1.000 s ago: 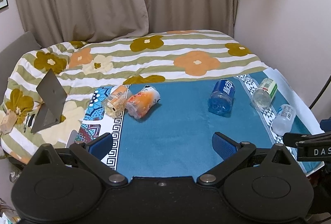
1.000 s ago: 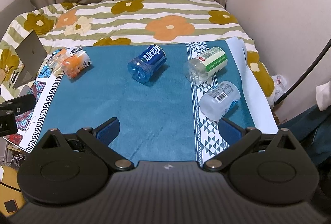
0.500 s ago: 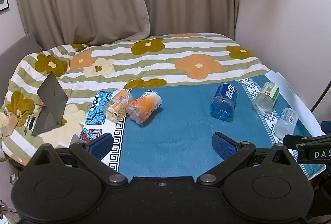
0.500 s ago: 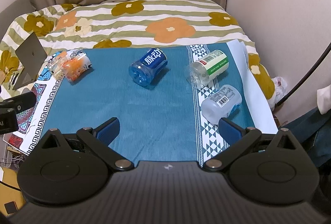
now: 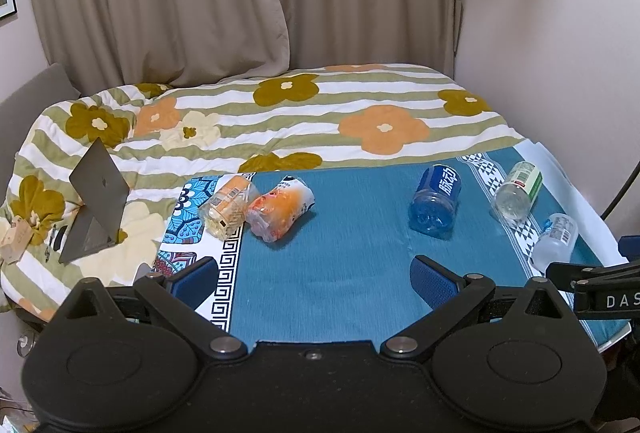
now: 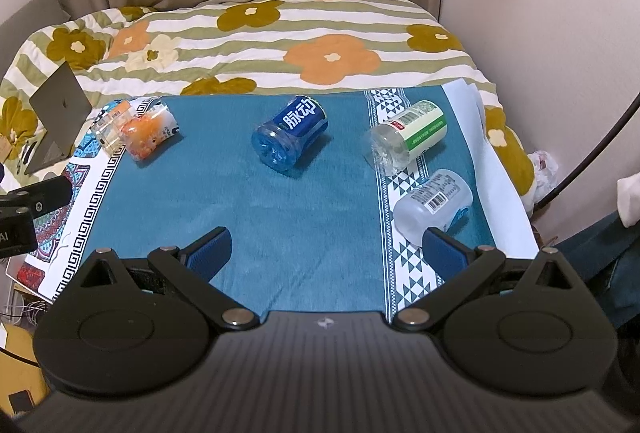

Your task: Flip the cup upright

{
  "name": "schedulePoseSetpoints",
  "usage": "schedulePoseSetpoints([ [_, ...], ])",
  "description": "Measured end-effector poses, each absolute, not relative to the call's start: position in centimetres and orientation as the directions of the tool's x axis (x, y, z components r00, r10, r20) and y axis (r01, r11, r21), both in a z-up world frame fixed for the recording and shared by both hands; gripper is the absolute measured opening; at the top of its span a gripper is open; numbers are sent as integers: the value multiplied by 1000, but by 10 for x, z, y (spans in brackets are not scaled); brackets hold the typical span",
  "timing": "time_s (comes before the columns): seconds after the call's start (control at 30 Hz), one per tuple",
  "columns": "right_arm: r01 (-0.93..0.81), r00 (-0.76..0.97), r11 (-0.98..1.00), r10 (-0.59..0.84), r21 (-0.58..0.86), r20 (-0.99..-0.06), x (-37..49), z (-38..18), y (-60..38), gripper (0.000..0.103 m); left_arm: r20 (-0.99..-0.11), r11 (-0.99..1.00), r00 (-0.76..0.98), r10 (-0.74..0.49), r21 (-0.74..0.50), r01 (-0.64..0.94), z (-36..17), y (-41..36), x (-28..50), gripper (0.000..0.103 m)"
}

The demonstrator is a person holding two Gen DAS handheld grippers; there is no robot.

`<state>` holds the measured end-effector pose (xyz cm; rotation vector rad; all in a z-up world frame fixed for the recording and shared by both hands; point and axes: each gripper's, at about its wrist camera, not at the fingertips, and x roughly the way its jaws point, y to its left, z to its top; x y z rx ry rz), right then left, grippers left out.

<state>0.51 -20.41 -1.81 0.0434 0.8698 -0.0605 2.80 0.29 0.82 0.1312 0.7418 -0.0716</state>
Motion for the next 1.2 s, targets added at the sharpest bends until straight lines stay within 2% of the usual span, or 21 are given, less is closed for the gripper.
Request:
schedulePoseSetpoints([
  [0.57, 68, 642, 997, -27, 21, -766, 9, -15, -199, 103, -685, 989, 728, -17, 95, 112, 7, 1, 40, 103],
  [0.8, 61, 628, 997, 5, 55, -778, 15, -18, -211, 103, -718, 986, 696, -22, 101, 136, 8, -12, 48, 103],
  [1.2, 23, 659, 993, 71, 114, -749, 26, -30, -263, 103, -762, 933, 641, -89, 161, 322, -6, -67, 107, 103],
])
